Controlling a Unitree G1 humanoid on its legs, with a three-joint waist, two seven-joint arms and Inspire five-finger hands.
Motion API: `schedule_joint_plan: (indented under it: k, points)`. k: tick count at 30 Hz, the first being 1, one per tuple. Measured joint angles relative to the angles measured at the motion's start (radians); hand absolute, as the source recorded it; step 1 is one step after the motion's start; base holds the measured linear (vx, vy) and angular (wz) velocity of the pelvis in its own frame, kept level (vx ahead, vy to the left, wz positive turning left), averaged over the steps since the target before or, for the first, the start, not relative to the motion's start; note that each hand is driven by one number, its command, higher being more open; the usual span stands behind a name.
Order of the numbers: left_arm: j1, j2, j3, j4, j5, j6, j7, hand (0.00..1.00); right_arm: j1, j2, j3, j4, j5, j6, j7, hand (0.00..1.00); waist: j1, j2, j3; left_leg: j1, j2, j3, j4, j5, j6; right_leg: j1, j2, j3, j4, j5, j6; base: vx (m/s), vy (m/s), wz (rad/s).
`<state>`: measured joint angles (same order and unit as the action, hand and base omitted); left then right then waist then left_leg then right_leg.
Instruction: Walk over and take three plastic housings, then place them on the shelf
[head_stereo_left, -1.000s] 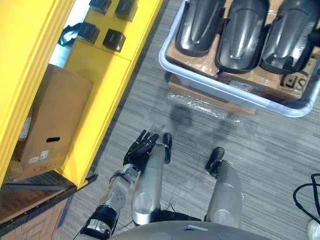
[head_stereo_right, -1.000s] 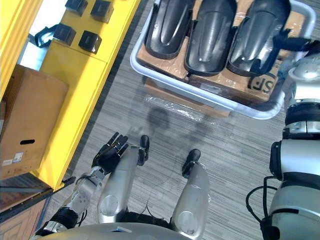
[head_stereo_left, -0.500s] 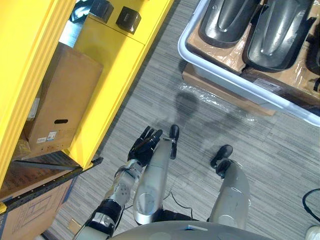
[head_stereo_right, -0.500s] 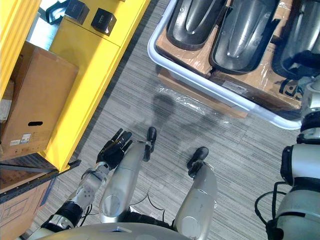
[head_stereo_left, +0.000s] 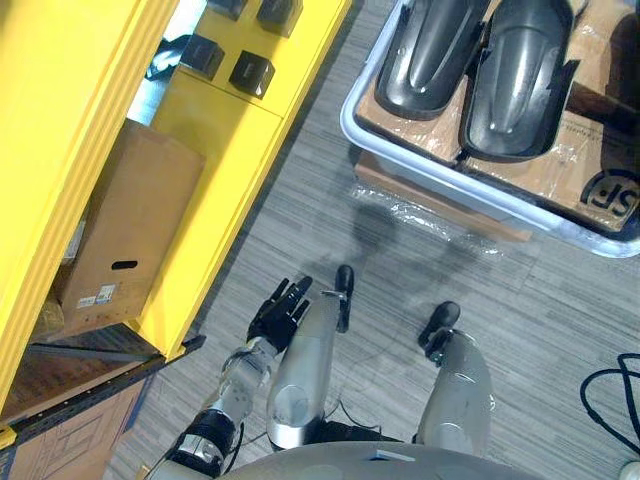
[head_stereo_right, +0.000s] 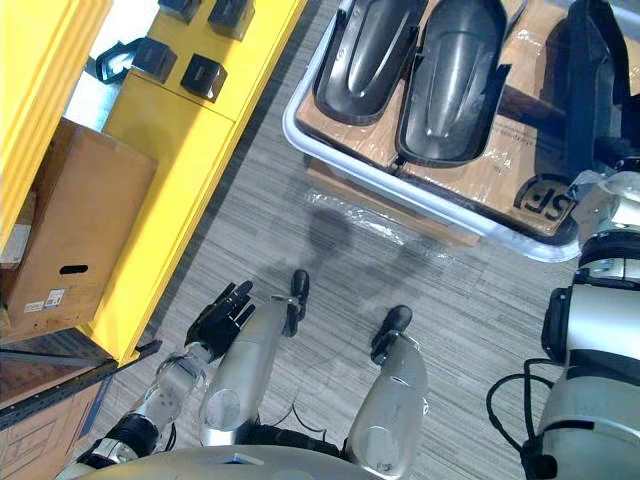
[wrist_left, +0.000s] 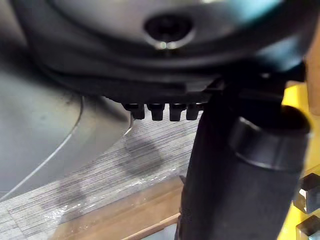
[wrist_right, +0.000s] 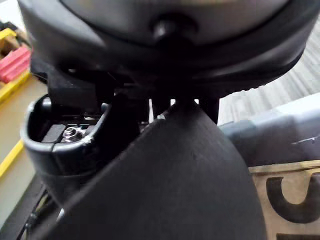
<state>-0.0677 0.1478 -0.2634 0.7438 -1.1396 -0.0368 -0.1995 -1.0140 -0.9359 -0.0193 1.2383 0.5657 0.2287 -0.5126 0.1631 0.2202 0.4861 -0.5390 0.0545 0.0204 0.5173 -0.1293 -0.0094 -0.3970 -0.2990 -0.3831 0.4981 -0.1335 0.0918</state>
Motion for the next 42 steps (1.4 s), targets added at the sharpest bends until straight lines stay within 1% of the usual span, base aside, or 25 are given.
schedule_joint_plan:
  k: [2,4,5,7,8,10,11,12,13,14,15,16,18,20,23,25,26,27,28,30,32,35,37,40,42]
  points:
    - [0.012,0.001,0.004,0.003,0.004,0.001,-0.012,1.00,0.020,0.026,-0.032,0.014,-0.002,-0.039,-0.029,0.00,-0.002,-0.001,0.001,0.030,-0.001,0.002,-0.025,0.008,-0.003,0.024,0.003,-0.001,-0.014,0.001,0.001,0.03,-0.038,0.01]
    - [0.031,0.006,0.005,0.001,0.009,-0.001,-0.022,1.00,0.026,0.053,-0.063,0.016,-0.008,-0.075,-0.046,0.00,-0.016,-0.005,0.003,0.070,-0.007,0.005,-0.066,0.024,-0.007,0.053,0.003,-0.002,-0.034,0.004,0.002,0.04,-0.037,0.03]
    - [0.049,0.010,0.007,-0.001,0.009,-0.002,-0.030,1.00,0.027,0.076,-0.080,0.015,-0.016,-0.101,-0.047,0.00,-0.030,-0.007,0.005,0.103,-0.010,0.006,-0.097,0.036,-0.010,0.078,0.003,-0.006,-0.049,0.006,0.003,0.05,-0.037,0.03]
    - [0.079,0.014,0.011,-0.017,0.025,-0.012,-0.033,1.00,0.039,0.106,-0.090,-0.002,-0.073,-0.138,-0.051,0.00,-0.044,-0.013,0.009,0.164,-0.009,0.007,-0.147,0.051,-0.017,0.126,0.005,-0.012,-0.074,0.008,0.002,0.04,-0.029,0.02]
    - [0.090,0.014,0.019,-0.029,0.037,-0.016,-0.033,1.00,0.051,0.114,-0.091,-0.029,-0.093,-0.144,-0.058,0.00,-0.049,-0.016,0.011,0.181,-0.009,0.006,-0.164,0.057,-0.019,0.141,0.006,-0.015,-0.084,0.008,0.002,0.05,-0.040,0.05]
    - [0.155,0.016,0.055,-0.116,0.056,-0.028,-0.031,1.00,0.127,0.153,-0.127,-0.222,-0.171,-0.161,-0.069,0.00,-0.081,-0.036,0.024,0.261,-0.006,0.003,-0.245,0.085,-0.031,0.212,0.023,-0.031,-0.137,0.017,0.000,0.06,-0.059,0.08]
    - [0.171,0.015,0.060,-0.147,0.058,-0.028,-0.030,1.00,0.154,0.160,-0.136,-0.278,-0.200,-0.166,-0.074,0.00,-0.085,-0.040,0.027,0.284,-0.004,0.002,-0.265,0.092,-0.032,0.233,0.027,-0.037,-0.152,0.021,0.000,0.08,-0.057,0.06]
    - [0.197,0.011,0.074,-0.227,0.078,-0.027,-0.022,1.00,0.212,0.186,-0.158,-0.394,-0.250,-0.185,-0.084,0.00,-0.088,-0.050,0.026,0.331,0.000,0.001,-0.302,0.101,-0.038,0.276,0.038,-0.042,-0.180,0.028,0.000,0.09,-0.066,-0.01]
    - [0.235,0.006,0.095,-0.335,0.105,-0.044,-0.004,1.00,0.287,0.242,-0.191,-0.541,-0.315,-0.204,-0.095,0.00,-0.092,-0.072,0.011,0.369,0.006,0.006,-0.334,0.111,-0.042,0.312,0.048,-0.049,-0.209,0.030,-0.001,0.15,-0.108,0.02]
    - [0.266,0.005,0.131,-0.472,0.129,-0.054,0.014,1.00,0.387,0.318,-0.212,-0.702,-0.399,-0.233,-0.106,0.00,-0.094,-0.108,-0.043,0.379,0.015,0.007,-0.369,0.120,-0.052,0.321,0.064,-0.059,-0.241,0.032,-0.003,0.21,-0.127,0.04]
    - [0.265,-0.001,0.164,-0.574,0.137,-0.061,0.034,1.00,0.460,0.383,-0.225,-0.814,-0.456,-0.239,-0.106,0.00,-0.097,-0.135,-0.064,0.417,0.021,0.008,-0.399,0.123,-0.054,0.365,0.077,-0.072,-0.276,0.038,0.001,0.18,-0.092,0.11]
    - [0.263,-0.006,0.173,-0.608,0.140,-0.073,0.044,1.00,0.489,0.411,-0.226,-0.849,-0.485,-0.239,-0.108,0.00,-0.100,-0.146,-0.077,0.429,0.021,0.008,-0.407,0.123,-0.055,0.382,0.080,-0.079,-0.291,0.039,0.002,0.16,-0.058,0.09]
    - [0.260,-0.027,0.202,-0.697,0.159,-0.099,0.070,1.00,0.581,0.500,-0.225,-0.937,-0.571,-0.243,-0.109,0.00,-0.103,-0.179,-0.153,0.451,0.019,0.013,-0.434,0.123,-0.055,0.413,0.088,-0.085,-0.338,0.051,0.012,0.13,-0.014,0.05]
    - [0.247,-0.030,0.204,-0.735,0.174,-0.113,0.091,1.00,0.612,0.529,-0.223,-0.973,-0.602,-0.243,-0.113,0.00,-0.109,-0.185,-0.168,0.466,0.017,0.016,-0.435,0.123,-0.055,0.443,0.092,-0.093,-0.372,0.069,0.014,0.11,0.002,0.03]
    - [0.223,-0.039,0.198,-0.794,0.217,-0.083,0.135,1.00,0.661,0.565,-0.207,-1.030,-0.726,-0.243,-0.142,0.00,-0.113,-0.184,-0.202,0.500,0.008,0.027,-0.460,0.124,-0.054,0.495,0.095,-0.109,-0.430,0.088,0.029,0.08,0.008,0.05]
    - [0.209,-0.051,0.186,-0.806,0.211,-0.030,0.153,1.00,0.687,0.579,-0.176,-1.077,-0.793,-0.245,-0.144,0.00,-0.114,-0.186,-0.220,0.526,0.007,0.037,-0.471,0.125,-0.053,0.517,0.095,-0.108,-0.440,0.093,0.032,0.04,0.008,-0.05]
    - [0.201,-0.053,0.171,-0.806,0.192,0.007,0.156,1.00,0.692,0.585,-0.157,-1.089,-0.817,-0.260,-0.145,0.00,-0.115,-0.189,-0.235,0.532,0.007,0.041,-0.473,0.125,-0.053,0.525,0.096,-0.108,-0.446,0.096,0.036,0.00,0.000,0.00]
    - [0.196,-0.053,0.159,-0.806,0.183,0.025,0.157,1.00,0.692,0.585,-0.149,-1.090,-0.836,-0.272,-0.145,0.00,-0.115,-0.189,-0.245,0.533,0.007,0.043,-0.474,0.125,-0.053,0.525,0.096,-0.108,-0.448,0.098,0.036,0.03,0.002,-0.03]
    - [0.182,-0.053,0.131,-0.807,0.157,0.065,0.157,1.00,0.692,0.586,-0.135,-1.100,-0.864,-0.297,-0.145,0.00,-0.115,-0.190,-0.261,0.535,0.007,0.048,-0.475,0.125,-0.053,0.525,0.095,-0.107,-0.448,0.098,0.036,0.03,0.002,-0.06]
    - [0.164,-0.054,0.071,-0.807,0.146,0.111,0.158,1.00,0.692,0.587,-0.092,-1.133,-0.908,-0.331,-0.145,0.00,-0.117,-0.191,-0.268,0.572,0.007,0.059,-0.491,0.125,-0.053,0.550,0.095,-0.105,-0.448,0.098,0.037,0.02,0.002,-0.08]
    - [0.150,-0.054,0.021,-0.807,0.112,0.142,0.158,1.00,0.692,0.588,-0.042,-1.154,-0.932,-0.373,-0.145,0.00,-0.120,-0.196,-0.287,0.584,0.008,0.069,-0.497,0.125,-0.053,0.556,0.094,-0.101,-0.449,0.099,0.038,0.00,0.002,-0.12]
    - [0.113,-0.055,-0.021,-0.807,0.103,0.152,0.158,1.00,0.692,0.590,0.044,-1.181,-0.952,-0.441,-0.141,0.00,-0.132,-0.213,-0.312,0.596,0.008,0.085,-0.506,0.127,-0.051,0.556,0.094,-0.089,-0.449,0.099,0.038,-0.02,0.000,-0.11]
    - [0.096,-0.054,-0.016,-0.807,0.079,0.150,0.158,1.00,0.693,0.592,0.080,-1.181,-0.953,-0.459,-0.128,0.00,-0.135,-0.221,-0.323,0.600,0.008,0.094,-0.507,0.128,-0.051,0.556,0.093,-0.079,-0.449,0.104,0.040,-0.04,0.010,-0.12]
    - [0.069,-0.045,-0.015,-0.798,0.054,0.142,0.147,1.00,0.696,0.614,0.096,-1.181,-0.951,-0.462,-0.105,0.00,-0.138,-0.223,-0.330,0.602,0.008,0.103,-0.510,0.129,-0.048,0.555,0.093,-0.077,-0.451,0.112,0.038,-0.08,0.019,-0.02]
    - [0.062,-0.040,-0.020,-0.791,0.011,0.121,0.122,1.00,0.706,0.634,0.123,-1.181,-0.947,-0.463,-0.101,0.00,-0.140,-0.224,-0.334,0.603,0.007,0.116,-0.527,0.136,-0.046,0.552,0.094,-0.077,-0.463,0.122,0.034,-0.10,0.024,-0.02]
